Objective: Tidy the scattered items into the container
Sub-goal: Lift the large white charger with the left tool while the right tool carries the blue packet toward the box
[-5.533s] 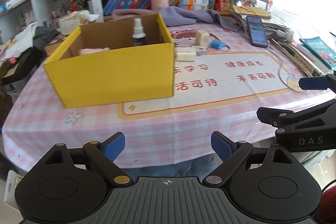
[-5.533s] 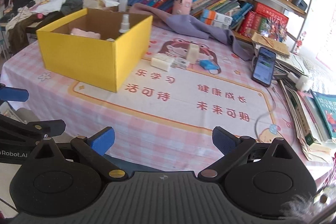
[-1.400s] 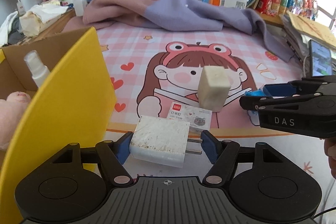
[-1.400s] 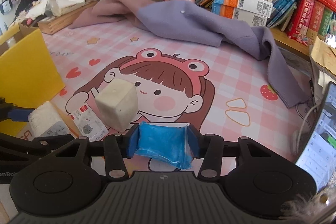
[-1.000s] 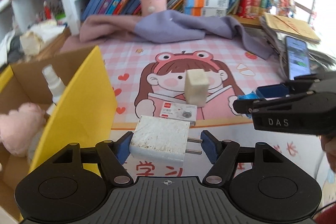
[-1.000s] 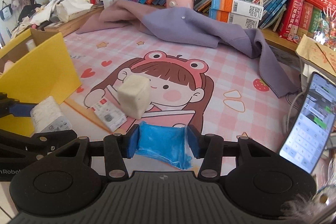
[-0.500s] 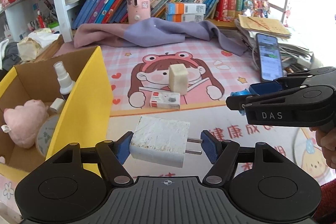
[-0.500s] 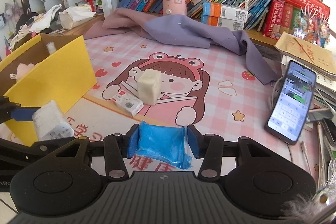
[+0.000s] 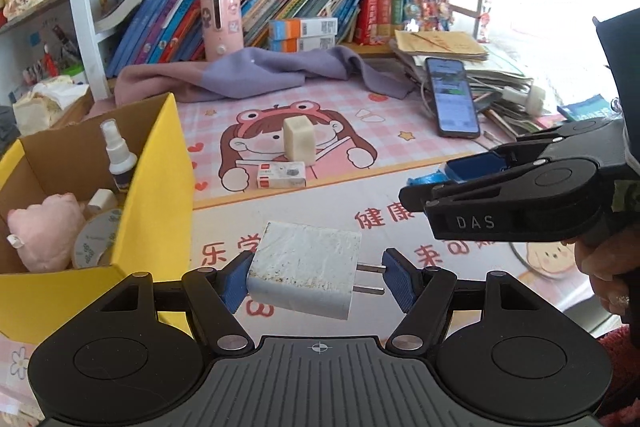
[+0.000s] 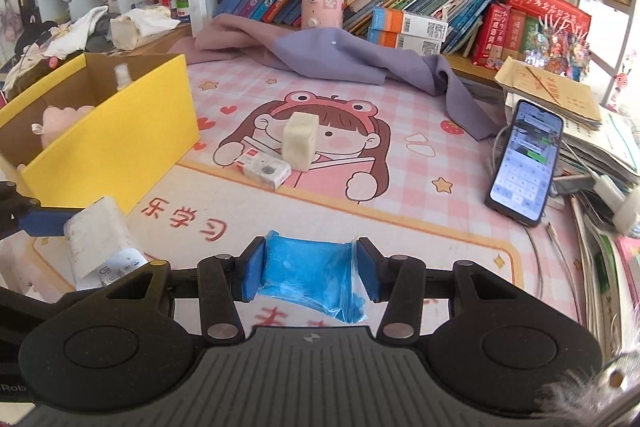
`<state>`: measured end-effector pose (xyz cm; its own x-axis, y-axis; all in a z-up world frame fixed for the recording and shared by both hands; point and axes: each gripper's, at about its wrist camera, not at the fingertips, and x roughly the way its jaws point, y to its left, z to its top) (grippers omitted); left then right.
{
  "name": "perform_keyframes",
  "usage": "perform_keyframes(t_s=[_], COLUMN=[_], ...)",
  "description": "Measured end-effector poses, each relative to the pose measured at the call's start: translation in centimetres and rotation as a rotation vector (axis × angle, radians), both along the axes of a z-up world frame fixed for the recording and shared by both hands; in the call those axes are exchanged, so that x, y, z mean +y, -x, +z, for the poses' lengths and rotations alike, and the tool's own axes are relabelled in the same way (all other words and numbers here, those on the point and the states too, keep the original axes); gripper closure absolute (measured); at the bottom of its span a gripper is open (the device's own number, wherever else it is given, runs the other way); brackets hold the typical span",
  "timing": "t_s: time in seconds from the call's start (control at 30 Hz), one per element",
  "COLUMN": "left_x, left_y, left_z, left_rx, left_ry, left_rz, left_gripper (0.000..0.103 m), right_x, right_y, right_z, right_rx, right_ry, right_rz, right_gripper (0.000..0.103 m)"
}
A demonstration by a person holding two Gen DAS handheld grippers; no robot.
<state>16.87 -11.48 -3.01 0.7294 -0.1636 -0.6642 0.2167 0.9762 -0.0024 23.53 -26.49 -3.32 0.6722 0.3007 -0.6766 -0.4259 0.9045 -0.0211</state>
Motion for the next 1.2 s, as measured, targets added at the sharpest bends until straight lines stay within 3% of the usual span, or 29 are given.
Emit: perform_keyframes(t_s=[0.6,1.2], left_x=[4.5,9.8], left_y=[8.6,13.3], left_z=[0.4,0.2], left_rx=[-0.018,0.000], left_ry=[0.022,0.052], left_rz=[-0.046,0.109], left_gripper=[0.034,0.034], right_x=[2.7,8.3], right_y=[11.2,15.2], right_z=[0.4,0.4], right_rx=[-0.032,-0.023], right_ry=[-0.006,0.021], right_rz=[-0.088,0.074], right_gripper=[0.057,0.058])
